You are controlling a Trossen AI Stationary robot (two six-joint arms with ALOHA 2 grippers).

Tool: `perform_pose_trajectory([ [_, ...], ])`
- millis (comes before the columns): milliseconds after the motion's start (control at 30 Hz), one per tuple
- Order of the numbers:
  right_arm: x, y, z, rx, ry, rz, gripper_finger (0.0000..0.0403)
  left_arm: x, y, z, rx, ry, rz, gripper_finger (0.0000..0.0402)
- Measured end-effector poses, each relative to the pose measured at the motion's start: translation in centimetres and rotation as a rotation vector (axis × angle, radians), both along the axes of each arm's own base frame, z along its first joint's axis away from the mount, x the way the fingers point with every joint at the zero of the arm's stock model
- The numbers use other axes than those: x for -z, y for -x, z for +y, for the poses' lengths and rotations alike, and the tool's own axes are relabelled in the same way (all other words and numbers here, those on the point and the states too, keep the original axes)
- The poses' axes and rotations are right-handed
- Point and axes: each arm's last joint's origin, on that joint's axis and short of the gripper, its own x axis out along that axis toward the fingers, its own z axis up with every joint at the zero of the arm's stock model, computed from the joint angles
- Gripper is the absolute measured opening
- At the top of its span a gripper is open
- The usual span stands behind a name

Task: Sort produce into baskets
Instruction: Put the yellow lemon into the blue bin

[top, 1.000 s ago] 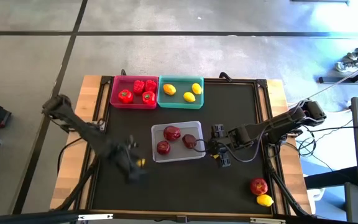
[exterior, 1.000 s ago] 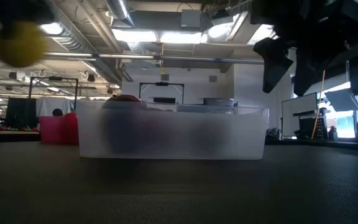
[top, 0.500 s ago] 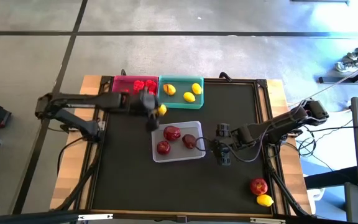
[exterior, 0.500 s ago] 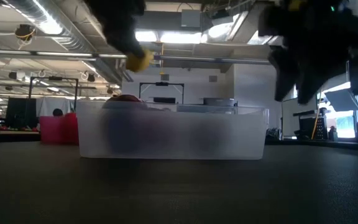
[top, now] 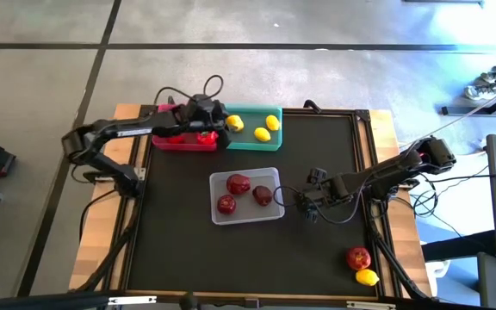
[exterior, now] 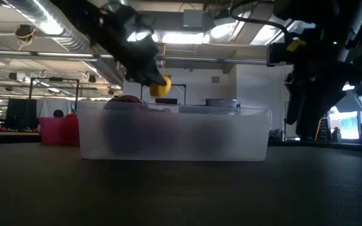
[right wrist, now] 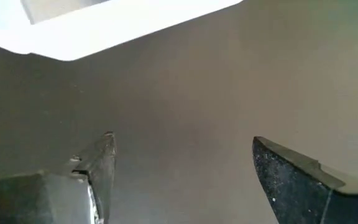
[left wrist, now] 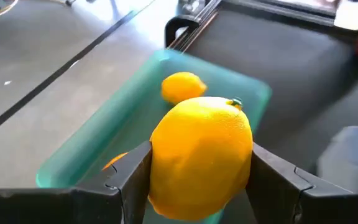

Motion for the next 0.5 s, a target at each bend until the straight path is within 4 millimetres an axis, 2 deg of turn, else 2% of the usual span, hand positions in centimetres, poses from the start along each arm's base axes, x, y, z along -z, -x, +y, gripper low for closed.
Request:
perform_pose_trajectory([
  [167,0.3,-0.2,0.0,0.002,0.013,-0.038,0.0301,3.3,-1.2,2.1,-0.035,0.025,0.046,0.0212],
  [367,0.3,-0.3,0.0,-0.004,0.027,-0.053,0.0301,7.2,-1.6,3.6,-0.066,0.092,0.145,0.0212],
  [500,0.3,-0.3,0.0,-0.017,0.043,-0.051,0.0301,8.4,-1.8,3.8,-0.068,0.111,0.176,0.0212],
])
